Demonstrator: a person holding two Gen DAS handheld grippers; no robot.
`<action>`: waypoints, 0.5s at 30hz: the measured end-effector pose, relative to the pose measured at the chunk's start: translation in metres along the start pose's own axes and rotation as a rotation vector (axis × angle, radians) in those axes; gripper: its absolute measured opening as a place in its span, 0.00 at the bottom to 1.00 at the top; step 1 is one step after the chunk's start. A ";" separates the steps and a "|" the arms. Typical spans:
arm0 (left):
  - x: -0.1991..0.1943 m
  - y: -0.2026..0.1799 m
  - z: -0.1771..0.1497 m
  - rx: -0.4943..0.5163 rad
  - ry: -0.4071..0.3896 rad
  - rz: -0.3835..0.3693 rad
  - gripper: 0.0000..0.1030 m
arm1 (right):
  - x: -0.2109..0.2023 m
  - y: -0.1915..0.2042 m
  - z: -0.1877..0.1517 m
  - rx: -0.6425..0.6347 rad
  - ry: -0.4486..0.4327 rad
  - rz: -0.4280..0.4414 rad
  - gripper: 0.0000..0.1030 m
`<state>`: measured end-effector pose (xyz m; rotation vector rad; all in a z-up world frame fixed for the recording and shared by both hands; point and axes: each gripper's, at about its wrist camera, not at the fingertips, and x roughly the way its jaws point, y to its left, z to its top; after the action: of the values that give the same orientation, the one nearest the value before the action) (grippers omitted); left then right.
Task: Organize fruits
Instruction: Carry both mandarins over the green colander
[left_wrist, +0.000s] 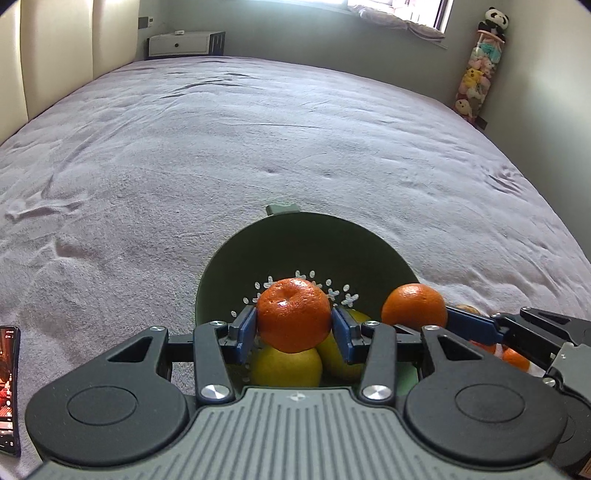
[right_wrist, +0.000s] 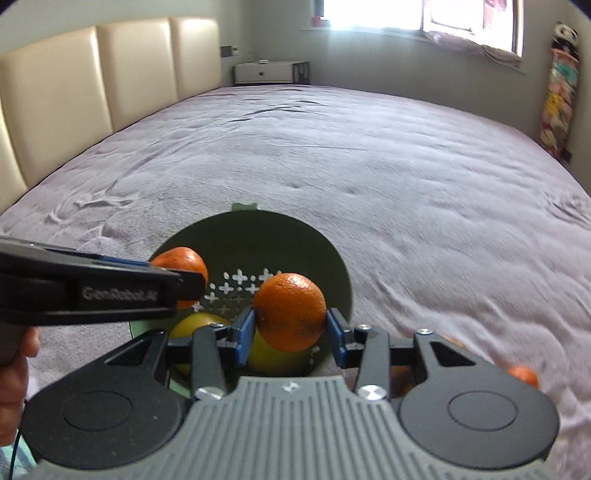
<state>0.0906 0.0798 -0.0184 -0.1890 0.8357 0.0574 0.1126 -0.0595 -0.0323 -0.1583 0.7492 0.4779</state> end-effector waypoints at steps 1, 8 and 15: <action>0.002 0.002 0.001 -0.007 0.001 0.002 0.49 | 0.004 0.000 0.002 -0.012 0.002 0.002 0.38; 0.020 0.011 0.007 -0.045 0.005 0.026 0.49 | 0.034 -0.001 0.014 -0.063 0.012 0.001 0.38; 0.038 0.010 0.014 -0.046 0.014 0.033 0.49 | 0.057 -0.002 0.024 -0.132 0.026 0.003 0.38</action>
<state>0.1252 0.0916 -0.0389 -0.2193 0.8517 0.1066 0.1642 -0.0330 -0.0546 -0.2869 0.7439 0.5289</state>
